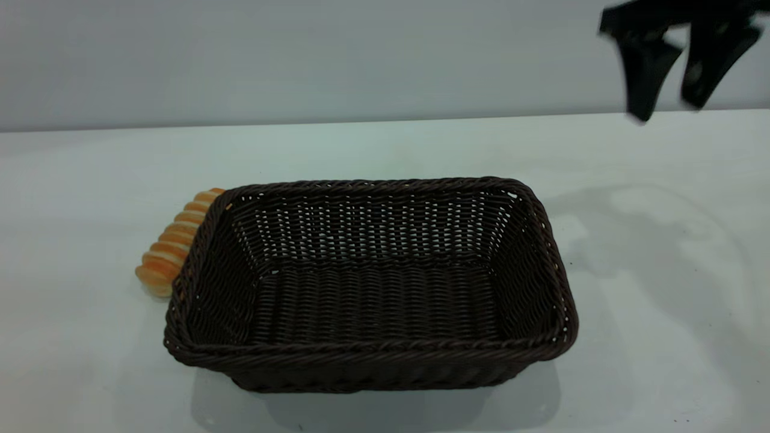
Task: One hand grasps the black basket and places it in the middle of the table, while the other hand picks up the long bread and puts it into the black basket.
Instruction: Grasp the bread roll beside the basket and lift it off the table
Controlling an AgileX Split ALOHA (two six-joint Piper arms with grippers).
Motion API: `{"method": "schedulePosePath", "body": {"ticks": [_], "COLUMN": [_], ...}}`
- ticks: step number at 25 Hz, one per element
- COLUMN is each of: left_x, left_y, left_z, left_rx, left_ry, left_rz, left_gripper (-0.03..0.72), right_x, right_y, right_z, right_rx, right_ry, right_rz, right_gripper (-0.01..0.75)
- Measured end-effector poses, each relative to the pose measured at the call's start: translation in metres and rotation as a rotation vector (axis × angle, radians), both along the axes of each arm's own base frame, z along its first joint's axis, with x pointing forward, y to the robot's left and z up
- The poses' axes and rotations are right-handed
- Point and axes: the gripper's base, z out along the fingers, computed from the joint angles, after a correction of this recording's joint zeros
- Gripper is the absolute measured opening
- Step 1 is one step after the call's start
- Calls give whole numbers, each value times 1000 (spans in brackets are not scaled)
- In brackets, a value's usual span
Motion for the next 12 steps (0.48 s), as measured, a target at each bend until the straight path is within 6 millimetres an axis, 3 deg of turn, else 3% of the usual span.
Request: {"method": "schedulePosePath", "body": {"ticks": [6,12], "left_x": [43,119], "left_y": [-3,-12], "left_z": [-21,-35], "left_rx": [8,-24], "left_ry": [109,204], "left_rz": [-6,-5], "left_gripper": [539,539], "right_x": [-61,-122], "right_y": [-8,-11], "right_z": [49,81], "right_rx": [25,54], "right_ry": [-40,-81], "right_rz": [-17,9], "right_gripper": [539,517]}}
